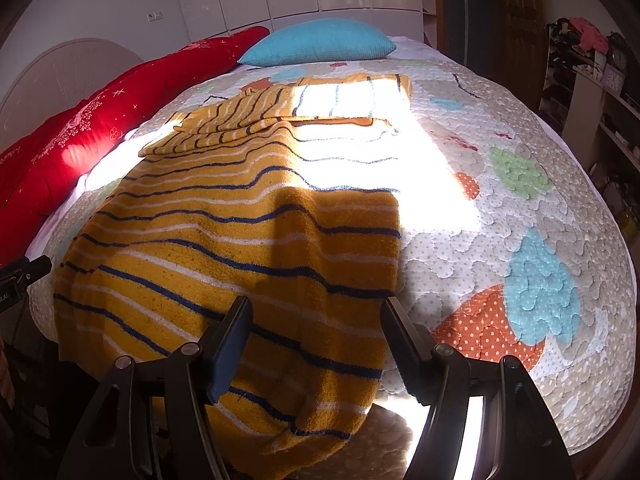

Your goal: Fold small clothes

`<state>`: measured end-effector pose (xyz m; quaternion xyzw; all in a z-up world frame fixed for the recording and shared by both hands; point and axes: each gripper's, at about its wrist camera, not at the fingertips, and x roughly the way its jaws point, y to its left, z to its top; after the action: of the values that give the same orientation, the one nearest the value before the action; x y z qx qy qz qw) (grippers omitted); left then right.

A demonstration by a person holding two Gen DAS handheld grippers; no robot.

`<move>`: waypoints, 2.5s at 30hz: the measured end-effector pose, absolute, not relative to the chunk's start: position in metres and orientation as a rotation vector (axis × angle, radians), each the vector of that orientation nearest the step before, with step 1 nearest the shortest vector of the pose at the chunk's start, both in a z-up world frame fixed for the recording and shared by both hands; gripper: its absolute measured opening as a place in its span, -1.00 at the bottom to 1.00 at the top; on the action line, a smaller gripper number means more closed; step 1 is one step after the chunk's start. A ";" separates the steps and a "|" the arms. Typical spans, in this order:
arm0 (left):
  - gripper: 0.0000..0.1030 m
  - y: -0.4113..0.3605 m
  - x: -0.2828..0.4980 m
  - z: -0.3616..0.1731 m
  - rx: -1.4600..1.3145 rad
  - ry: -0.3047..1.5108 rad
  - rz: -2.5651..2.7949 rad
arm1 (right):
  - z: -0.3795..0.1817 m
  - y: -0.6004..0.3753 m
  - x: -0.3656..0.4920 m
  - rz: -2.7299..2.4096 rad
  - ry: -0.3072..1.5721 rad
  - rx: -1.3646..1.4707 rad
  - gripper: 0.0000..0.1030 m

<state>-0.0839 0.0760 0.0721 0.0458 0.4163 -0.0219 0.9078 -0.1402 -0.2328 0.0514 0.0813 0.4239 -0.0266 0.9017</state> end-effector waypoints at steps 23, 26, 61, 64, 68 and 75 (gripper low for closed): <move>0.54 0.075 -0.080 0.066 0.095 0.878 -0.049 | 0.048 -0.243 -0.136 -0.068 0.887 0.194 0.41; 0.54 0.074 -0.078 0.065 0.098 0.883 -0.052 | 0.046 -0.244 -0.135 -0.069 0.890 0.195 0.41; 0.55 0.071 -0.075 0.051 0.139 0.901 -0.043 | 0.031 -0.239 -0.132 -0.077 0.896 0.185 0.58; 0.54 0.073 -0.075 0.050 0.133 0.905 -0.042 | 0.031 -0.239 -0.132 -0.077 0.895 0.186 0.60; 0.54 0.074 -0.074 0.048 0.126 0.913 -0.042 | 0.030 -0.238 -0.132 -0.079 0.894 0.180 0.63; 0.55 0.074 -0.074 0.044 0.121 0.925 -0.041 | 0.029 -0.237 -0.132 -0.079 0.891 0.167 0.67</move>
<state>-0.0743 0.0745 0.0441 0.0582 0.4459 -0.0198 0.8929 -0.1317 -0.2371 0.0290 0.0805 0.4302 -0.0381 0.8983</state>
